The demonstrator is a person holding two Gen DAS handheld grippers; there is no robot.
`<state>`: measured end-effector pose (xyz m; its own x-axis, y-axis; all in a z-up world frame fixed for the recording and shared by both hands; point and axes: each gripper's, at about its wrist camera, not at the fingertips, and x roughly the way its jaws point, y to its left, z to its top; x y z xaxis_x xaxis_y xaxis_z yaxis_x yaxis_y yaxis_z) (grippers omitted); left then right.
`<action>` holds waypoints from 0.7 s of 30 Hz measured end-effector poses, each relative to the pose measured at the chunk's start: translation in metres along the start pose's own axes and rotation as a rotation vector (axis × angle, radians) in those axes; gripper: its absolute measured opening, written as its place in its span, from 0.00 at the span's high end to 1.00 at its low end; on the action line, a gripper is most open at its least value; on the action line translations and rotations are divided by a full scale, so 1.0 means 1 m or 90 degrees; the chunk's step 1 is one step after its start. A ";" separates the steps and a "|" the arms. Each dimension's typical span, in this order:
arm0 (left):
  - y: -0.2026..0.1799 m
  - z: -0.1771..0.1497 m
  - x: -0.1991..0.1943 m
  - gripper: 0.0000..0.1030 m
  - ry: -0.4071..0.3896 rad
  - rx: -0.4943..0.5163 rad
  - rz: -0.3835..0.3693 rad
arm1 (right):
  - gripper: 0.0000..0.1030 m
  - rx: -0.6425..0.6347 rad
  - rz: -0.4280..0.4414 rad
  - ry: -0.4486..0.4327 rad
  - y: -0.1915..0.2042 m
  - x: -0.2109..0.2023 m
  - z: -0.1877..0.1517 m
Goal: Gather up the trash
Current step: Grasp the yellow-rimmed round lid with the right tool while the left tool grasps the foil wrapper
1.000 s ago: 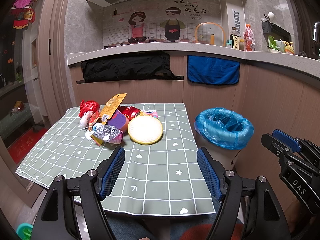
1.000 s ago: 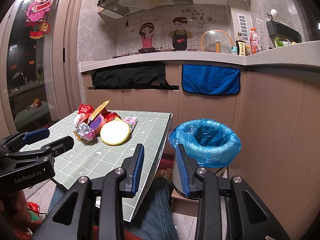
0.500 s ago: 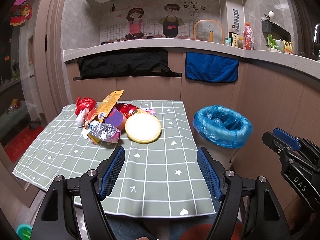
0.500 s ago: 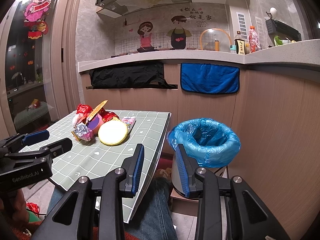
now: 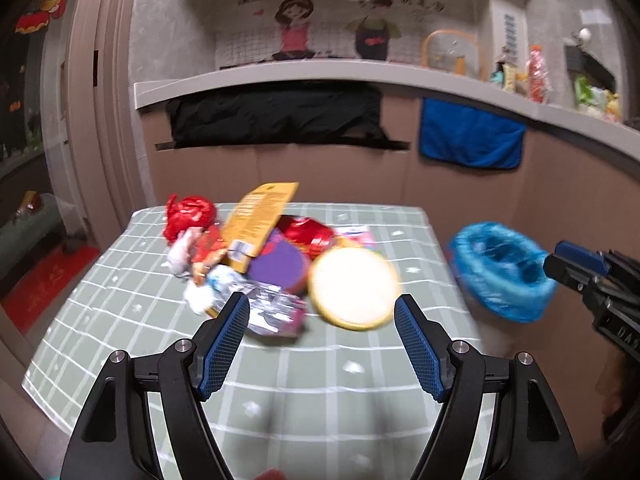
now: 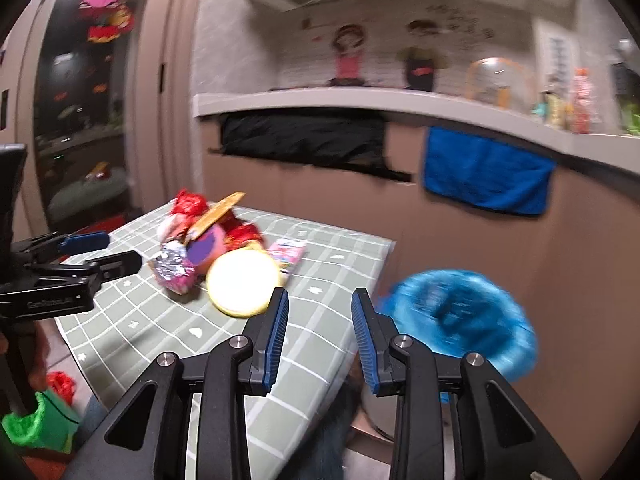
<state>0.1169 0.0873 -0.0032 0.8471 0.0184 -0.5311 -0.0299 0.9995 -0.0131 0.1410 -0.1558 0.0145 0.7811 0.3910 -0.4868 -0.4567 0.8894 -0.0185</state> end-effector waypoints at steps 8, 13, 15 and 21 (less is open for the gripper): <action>0.069 -0.001 0.055 0.27 0.056 -0.082 0.023 | 0.70 -0.015 0.170 0.124 0.015 0.134 0.018; 0.083 -0.008 0.073 0.27 0.098 -0.081 0.022 | 0.70 -0.008 0.183 0.172 0.018 0.188 0.011; 0.084 -0.011 0.078 0.27 0.108 -0.074 0.020 | 0.70 0.013 0.190 0.200 0.014 0.208 0.004; 0.096 -0.015 0.091 0.28 0.139 -0.115 -0.034 | 0.76 0.108 0.270 0.231 0.003 0.236 -0.004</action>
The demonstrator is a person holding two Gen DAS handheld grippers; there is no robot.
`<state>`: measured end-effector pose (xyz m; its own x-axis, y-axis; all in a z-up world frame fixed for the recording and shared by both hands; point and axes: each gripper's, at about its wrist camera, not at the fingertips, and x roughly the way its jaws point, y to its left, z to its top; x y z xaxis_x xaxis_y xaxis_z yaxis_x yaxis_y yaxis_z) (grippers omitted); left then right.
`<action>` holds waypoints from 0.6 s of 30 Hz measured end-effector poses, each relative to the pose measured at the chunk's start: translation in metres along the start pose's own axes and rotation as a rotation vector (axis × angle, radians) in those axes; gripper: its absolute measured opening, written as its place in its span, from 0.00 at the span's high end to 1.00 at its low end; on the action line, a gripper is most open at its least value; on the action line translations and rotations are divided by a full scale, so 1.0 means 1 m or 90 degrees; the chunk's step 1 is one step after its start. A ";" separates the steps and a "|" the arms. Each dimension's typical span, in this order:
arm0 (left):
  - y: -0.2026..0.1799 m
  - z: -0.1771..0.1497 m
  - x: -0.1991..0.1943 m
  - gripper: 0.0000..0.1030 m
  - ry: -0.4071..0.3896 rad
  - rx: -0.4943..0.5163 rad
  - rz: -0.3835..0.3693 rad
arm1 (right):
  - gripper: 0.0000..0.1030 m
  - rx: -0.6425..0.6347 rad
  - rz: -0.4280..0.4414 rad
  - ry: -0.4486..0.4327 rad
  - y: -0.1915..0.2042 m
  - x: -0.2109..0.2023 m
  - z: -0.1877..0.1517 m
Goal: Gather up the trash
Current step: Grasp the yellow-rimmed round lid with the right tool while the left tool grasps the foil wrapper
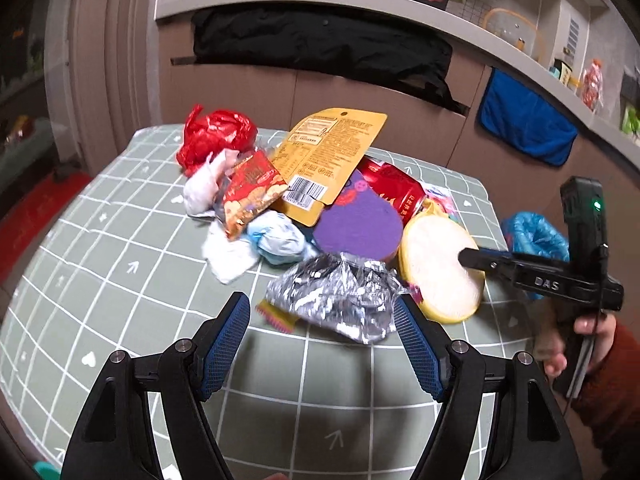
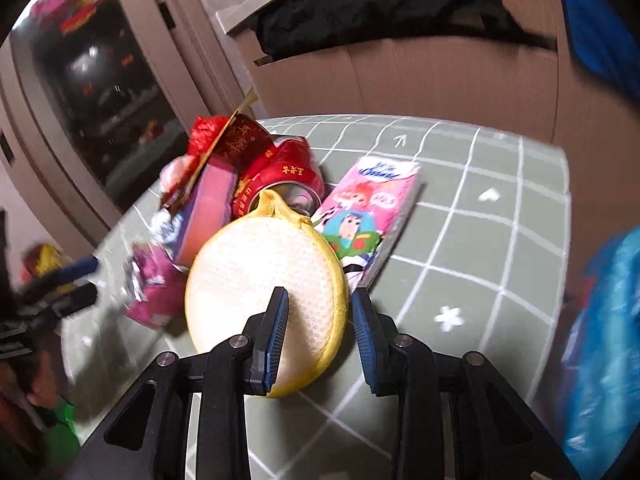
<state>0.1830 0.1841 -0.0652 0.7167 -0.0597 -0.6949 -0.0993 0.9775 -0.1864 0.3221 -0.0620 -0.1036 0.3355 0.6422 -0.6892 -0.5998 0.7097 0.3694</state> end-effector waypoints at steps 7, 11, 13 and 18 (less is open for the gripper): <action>0.010 -0.005 0.011 0.36 0.018 -0.047 -0.015 | 0.90 -0.054 0.002 -0.061 0.028 -0.054 -0.003; 0.016 -0.010 0.019 0.37 0.041 -0.100 -0.034 | 0.90 -0.072 -0.047 -0.102 0.034 -0.091 -0.008; 0.021 -0.012 0.021 0.40 0.047 -0.134 -0.054 | 0.90 -0.098 -0.111 -0.127 0.040 -0.104 -0.010; 0.020 -0.017 0.013 0.41 0.043 -0.168 -0.075 | 0.90 -0.116 -0.168 -0.126 0.039 -0.116 -0.023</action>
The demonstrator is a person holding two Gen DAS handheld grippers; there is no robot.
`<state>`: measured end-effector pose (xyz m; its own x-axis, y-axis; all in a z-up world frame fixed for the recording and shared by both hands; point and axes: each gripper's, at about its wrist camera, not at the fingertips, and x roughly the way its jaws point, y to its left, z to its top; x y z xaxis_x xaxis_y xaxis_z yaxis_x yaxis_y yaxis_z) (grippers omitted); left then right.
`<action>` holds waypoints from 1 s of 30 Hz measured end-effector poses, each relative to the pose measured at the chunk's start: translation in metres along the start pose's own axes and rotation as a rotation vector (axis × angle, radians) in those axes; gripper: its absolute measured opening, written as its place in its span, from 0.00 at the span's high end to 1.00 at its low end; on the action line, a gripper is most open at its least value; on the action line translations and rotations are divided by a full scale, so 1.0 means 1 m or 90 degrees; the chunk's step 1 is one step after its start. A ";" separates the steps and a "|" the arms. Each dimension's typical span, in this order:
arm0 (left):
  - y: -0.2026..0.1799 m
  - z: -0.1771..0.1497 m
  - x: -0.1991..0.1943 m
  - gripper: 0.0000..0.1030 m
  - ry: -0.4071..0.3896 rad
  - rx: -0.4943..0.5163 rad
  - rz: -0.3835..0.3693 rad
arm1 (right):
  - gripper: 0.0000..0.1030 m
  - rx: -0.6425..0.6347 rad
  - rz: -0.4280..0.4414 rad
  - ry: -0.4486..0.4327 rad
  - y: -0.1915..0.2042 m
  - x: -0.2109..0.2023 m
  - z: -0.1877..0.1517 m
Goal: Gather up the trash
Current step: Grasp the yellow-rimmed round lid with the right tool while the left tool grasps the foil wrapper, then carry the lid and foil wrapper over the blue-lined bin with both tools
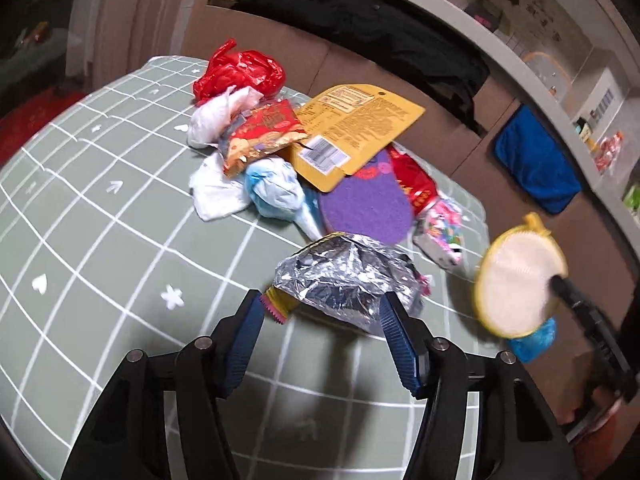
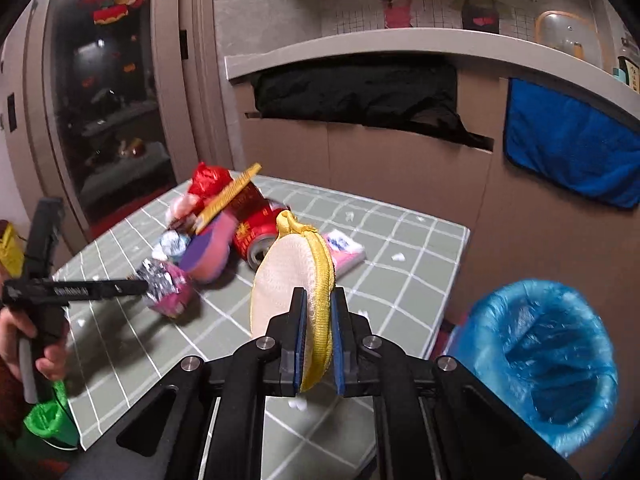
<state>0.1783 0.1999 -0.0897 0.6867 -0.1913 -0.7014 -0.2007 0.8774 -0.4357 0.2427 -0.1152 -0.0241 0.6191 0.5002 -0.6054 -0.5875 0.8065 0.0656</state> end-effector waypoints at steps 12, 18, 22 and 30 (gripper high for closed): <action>-0.015 0.024 0.007 0.51 -0.008 0.042 0.052 | 0.90 -0.001 0.024 0.024 0.011 0.005 -0.020; -0.033 0.036 -0.002 0.51 0.005 0.161 0.051 | 0.90 0.010 0.039 0.035 0.008 0.007 -0.025; -0.038 0.049 0.022 0.51 0.079 0.233 0.024 | 0.90 0.009 0.045 0.037 0.011 0.007 -0.026; -0.022 0.046 0.052 0.68 0.128 0.218 0.022 | 0.90 0.019 0.047 0.041 0.010 0.002 -0.028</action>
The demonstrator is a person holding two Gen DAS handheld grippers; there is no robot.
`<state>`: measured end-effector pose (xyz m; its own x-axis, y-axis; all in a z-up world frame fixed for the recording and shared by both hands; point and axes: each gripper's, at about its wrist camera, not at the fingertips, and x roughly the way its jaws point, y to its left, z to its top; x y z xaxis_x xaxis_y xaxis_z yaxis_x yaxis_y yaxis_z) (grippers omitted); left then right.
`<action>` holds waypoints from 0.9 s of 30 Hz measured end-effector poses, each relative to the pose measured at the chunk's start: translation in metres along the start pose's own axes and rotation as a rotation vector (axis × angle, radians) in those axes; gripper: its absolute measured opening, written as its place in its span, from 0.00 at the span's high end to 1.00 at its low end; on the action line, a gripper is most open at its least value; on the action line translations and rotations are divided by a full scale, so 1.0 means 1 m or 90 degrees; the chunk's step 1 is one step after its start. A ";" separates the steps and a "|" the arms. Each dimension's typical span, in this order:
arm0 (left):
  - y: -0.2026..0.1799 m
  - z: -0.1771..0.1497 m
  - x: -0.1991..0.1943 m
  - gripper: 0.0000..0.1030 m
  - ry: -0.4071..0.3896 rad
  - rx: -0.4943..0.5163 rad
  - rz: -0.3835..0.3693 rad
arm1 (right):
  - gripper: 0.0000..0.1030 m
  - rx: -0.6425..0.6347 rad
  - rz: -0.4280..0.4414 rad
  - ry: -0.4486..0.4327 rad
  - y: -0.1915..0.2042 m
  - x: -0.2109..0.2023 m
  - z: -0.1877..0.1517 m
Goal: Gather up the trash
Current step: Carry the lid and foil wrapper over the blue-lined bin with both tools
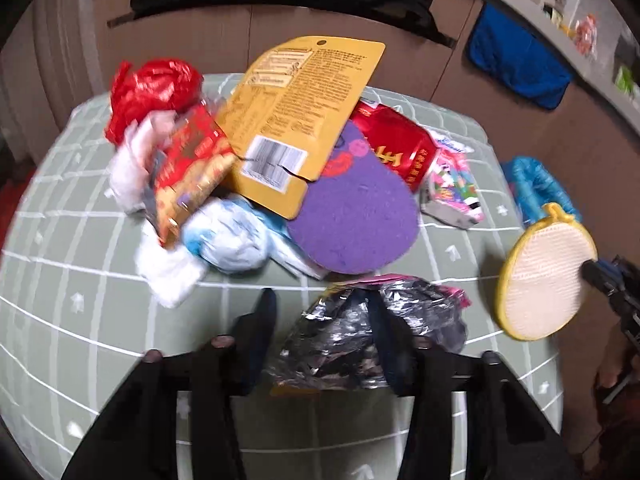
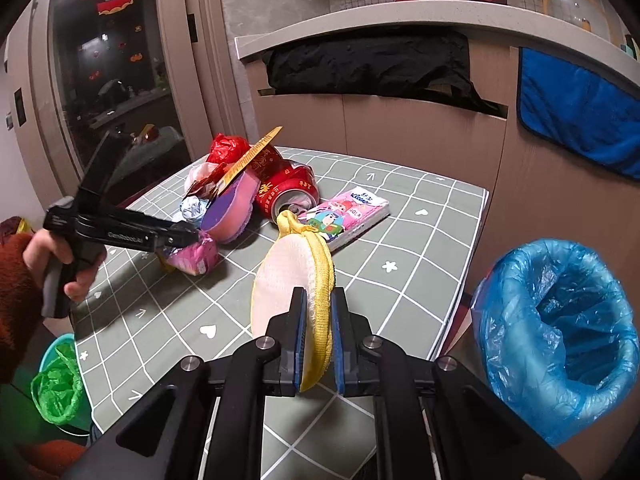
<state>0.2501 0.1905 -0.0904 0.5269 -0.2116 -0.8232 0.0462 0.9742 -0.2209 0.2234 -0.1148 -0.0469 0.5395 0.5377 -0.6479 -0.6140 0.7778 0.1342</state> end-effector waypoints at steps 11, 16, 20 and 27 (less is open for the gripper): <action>-0.046 -0.022 -0.052 0.97 -0.148 -0.028 0.049 | 0.90 -0.001 -0.003 -0.035 0.007 -0.020 0.014; -0.073 -0.021 -0.080 0.97 -0.214 -0.014 0.098 | 0.90 -0.012 -0.011 -0.065 0.011 -0.041 0.015; -0.113 -0.014 -0.096 0.97 -0.262 0.026 0.116 | 0.90 -0.013 -0.037 -0.098 0.005 -0.066 0.018; -0.200 0.012 -0.102 0.97 -0.303 0.090 0.044 | 0.90 0.027 -0.110 -0.173 -0.036 -0.128 0.026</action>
<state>0.1969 0.0178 0.0439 0.8604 -0.1192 -0.4955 0.0951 0.9927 -0.0737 0.1918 -0.2028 0.0507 0.7716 0.4588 -0.4405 -0.4779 0.8753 0.0745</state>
